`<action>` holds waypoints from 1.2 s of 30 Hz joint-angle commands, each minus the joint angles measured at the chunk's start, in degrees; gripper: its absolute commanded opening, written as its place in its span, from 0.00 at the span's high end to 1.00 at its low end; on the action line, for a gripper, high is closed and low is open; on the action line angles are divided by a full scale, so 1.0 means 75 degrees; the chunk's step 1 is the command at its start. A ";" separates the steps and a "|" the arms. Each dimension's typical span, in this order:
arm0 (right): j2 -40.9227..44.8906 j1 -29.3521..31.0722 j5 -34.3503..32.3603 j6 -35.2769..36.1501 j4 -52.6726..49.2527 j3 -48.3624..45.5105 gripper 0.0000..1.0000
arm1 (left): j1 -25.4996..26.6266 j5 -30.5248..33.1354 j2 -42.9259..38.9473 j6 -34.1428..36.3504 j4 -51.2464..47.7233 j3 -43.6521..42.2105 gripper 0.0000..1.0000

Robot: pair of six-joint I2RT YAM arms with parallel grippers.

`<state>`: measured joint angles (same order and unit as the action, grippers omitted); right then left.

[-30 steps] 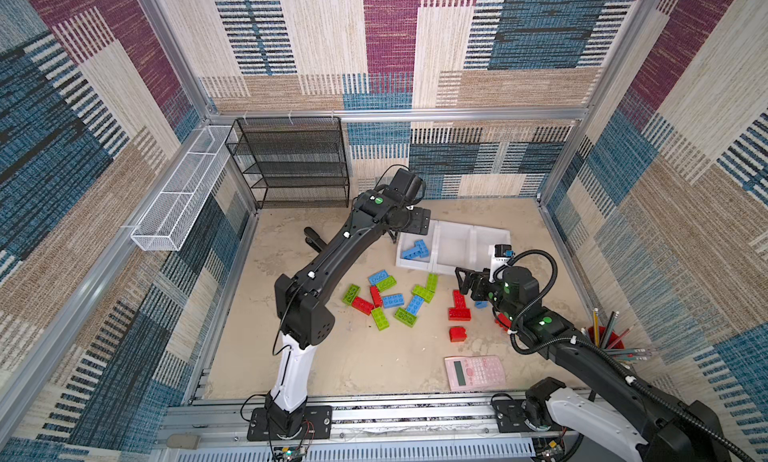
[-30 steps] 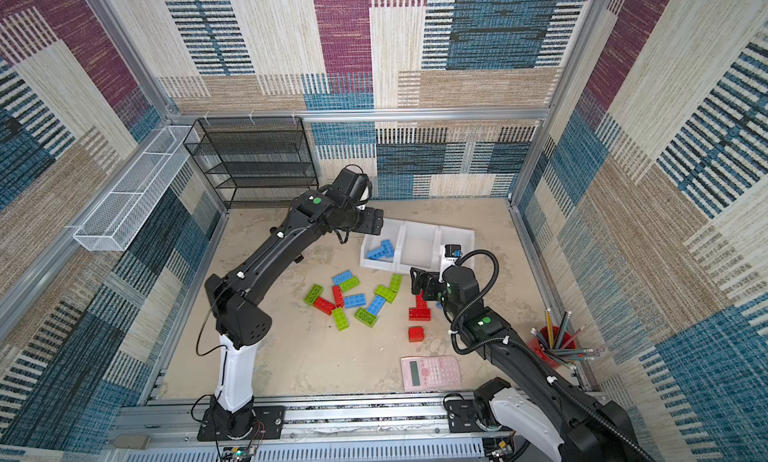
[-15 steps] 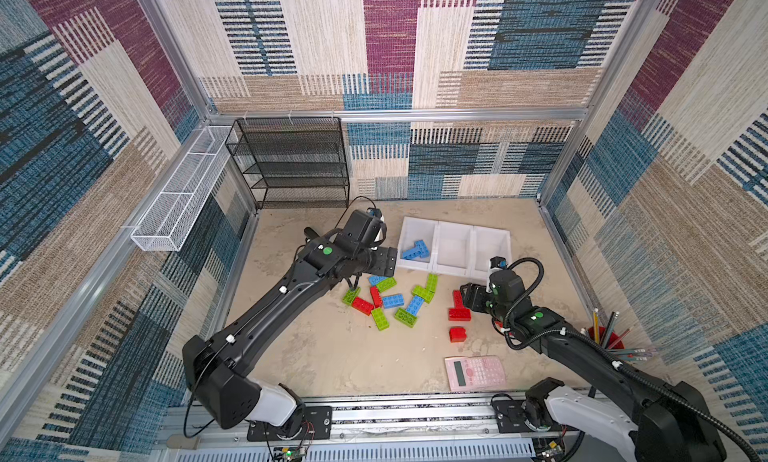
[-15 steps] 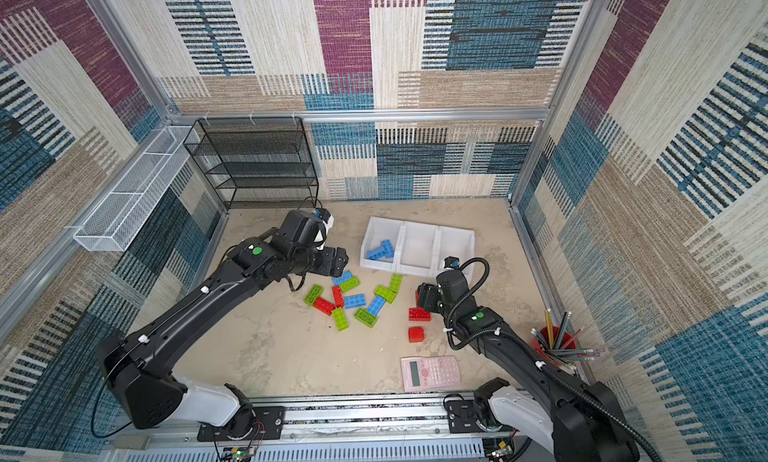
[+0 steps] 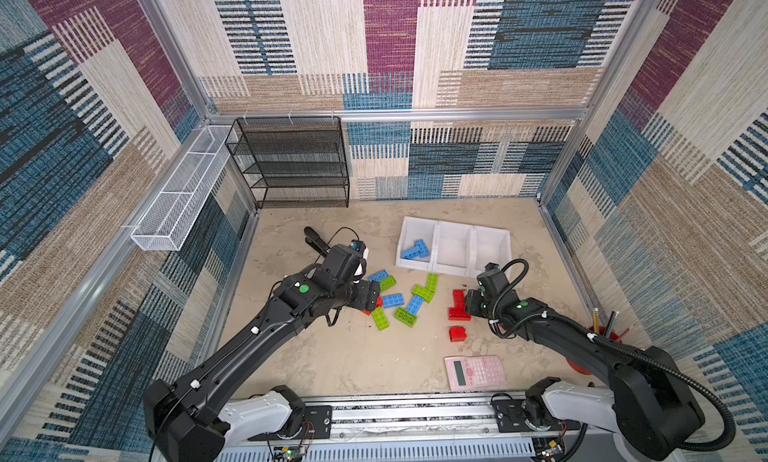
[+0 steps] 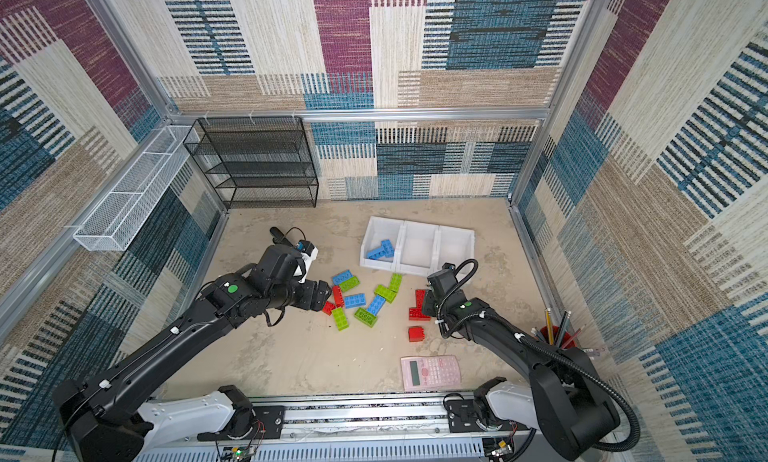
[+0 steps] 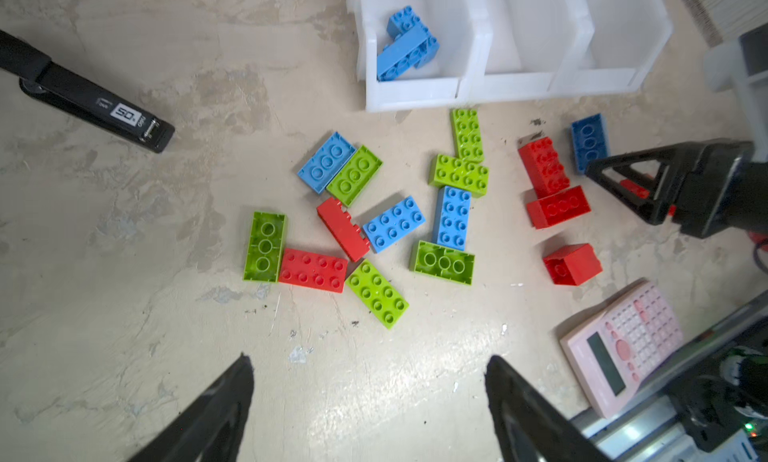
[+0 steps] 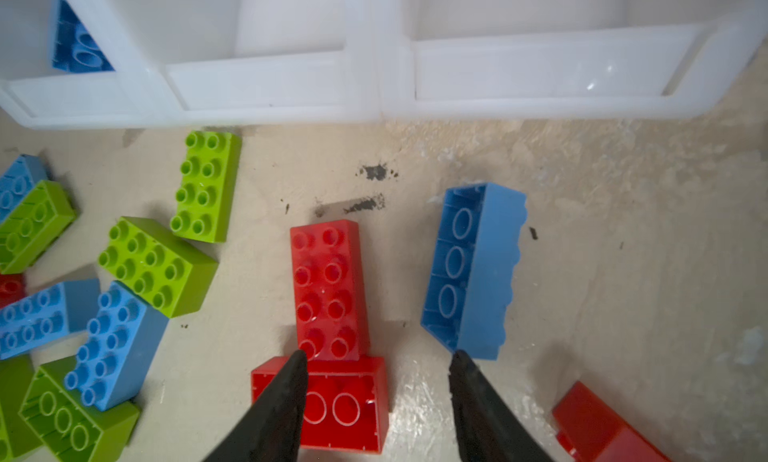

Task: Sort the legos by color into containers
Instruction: 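Grasp a blue brick by the red bricks with right gripper while left withdraws, then drop the blue brick into the blue-brick compartment with the right gripper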

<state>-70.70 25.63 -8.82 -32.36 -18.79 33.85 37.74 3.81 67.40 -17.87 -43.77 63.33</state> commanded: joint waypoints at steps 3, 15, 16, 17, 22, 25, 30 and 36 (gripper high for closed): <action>-0.0240 -0.0007 -0.0544 -0.0157 -0.0244 0.0286 0.33 | -0.0004 -0.0192 0.0092 0.0138 0.0234 0.0079 0.12; -0.0769 -0.0620 -0.0358 0.0380 -0.0023 0.0497 0.31 | -0.0004 -0.0156 0.0247 0.0203 0.0225 0.0083 0.12; -0.0896 -0.0627 -0.0295 0.0395 0.0057 0.0503 0.31 | -0.0010 -0.0145 0.0269 0.0203 0.0229 0.0076 0.12; -0.0996 -0.0632 -0.0284 0.0415 0.0109 0.0503 0.31 | -0.0004 -0.0122 0.0282 0.0203 0.0227 0.0087 0.12; -0.1364 -0.0623 -0.0128 0.0527 0.0427 0.0465 0.36 | -0.0019 -0.0064 0.0348 0.0214 0.0226 0.0084 0.12; -0.1556 -0.0629 -0.0095 0.0571 0.0541 0.0521 0.42 | -0.0016 -0.0002 0.0370 0.0214 0.0218 0.0080 0.12; -0.1747 -0.0620 -0.0051 0.0597 0.0559 0.0655 0.58 | -0.0017 -0.0016 0.0381 0.0220 0.0231 0.0065 0.12; -0.1711 -0.0629 -0.0085 0.0622 0.0472 0.0706 0.70 | -0.0016 -0.0028 0.0364 0.0226 0.0223 0.0068 0.12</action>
<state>-83.68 20.93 -9.45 -28.01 -16.16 38.63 37.63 2.90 70.17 -17.61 -42.63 63.31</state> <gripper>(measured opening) 0.297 0.877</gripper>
